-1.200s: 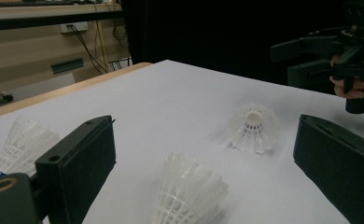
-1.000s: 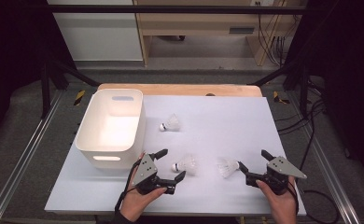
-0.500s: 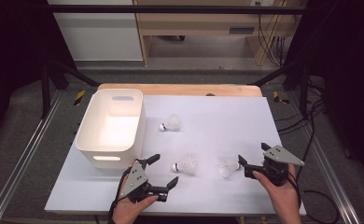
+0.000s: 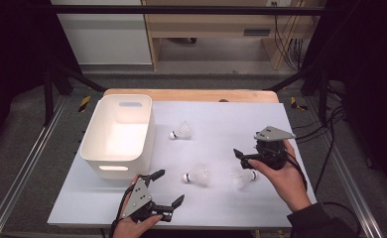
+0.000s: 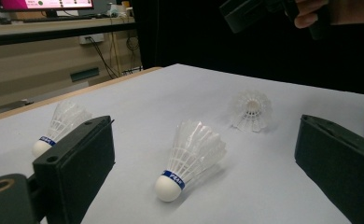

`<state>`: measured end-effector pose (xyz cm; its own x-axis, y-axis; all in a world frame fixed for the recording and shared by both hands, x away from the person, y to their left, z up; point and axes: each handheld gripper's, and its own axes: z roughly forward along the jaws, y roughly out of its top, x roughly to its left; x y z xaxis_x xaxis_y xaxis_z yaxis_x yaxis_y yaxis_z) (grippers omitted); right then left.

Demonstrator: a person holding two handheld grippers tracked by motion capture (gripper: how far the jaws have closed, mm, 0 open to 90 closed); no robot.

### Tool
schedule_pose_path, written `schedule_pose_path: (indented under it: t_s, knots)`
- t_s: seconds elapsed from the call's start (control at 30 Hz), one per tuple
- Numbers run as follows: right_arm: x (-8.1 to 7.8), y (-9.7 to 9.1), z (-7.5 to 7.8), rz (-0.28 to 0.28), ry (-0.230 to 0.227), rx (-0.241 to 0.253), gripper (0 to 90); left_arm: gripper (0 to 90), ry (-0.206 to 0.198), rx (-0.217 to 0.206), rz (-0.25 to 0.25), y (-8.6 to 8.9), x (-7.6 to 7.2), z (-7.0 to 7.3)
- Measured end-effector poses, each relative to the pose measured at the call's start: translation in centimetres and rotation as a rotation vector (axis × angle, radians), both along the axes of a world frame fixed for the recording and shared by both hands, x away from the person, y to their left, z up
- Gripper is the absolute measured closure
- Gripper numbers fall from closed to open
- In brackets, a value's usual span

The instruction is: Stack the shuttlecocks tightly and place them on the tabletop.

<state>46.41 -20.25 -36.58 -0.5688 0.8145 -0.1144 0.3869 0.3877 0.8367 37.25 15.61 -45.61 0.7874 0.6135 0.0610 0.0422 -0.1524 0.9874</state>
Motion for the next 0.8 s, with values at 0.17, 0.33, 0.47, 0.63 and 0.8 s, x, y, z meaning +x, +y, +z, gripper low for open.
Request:
schedule_pose_path:
  t_s: [0.17,0.33,0.47,0.63,0.8]
  knots:
    - [1.7,2.2,0.1,0.063,0.048,-0.027,11.2,4.2,-0.001,-0.004,-0.007,0.7,-0.4,-0.2]
    - [3.1,4.5,-0.3,0.091,0.069,-0.026,9.8,4.2,-0.017,-0.007,-0.013,1.7,-0.8,0.0]
    - [4.0,5.8,-0.9,0.098,0.076,-0.017,9.9,4.2,-0.023,-0.028,0.0,2.2,-0.7,0.1]
    - [5.4,7.6,-1.8,0.104,0.099,-0.002,10.6,4.2,-0.02,-0.046,-0.003,2.5,-0.7,0.1]
    - [6.9,8.5,-2.0,0.1,0.136,0.031,12.6,4.2,-0.028,-0.044,0.002,3.3,-1.2,0.3]
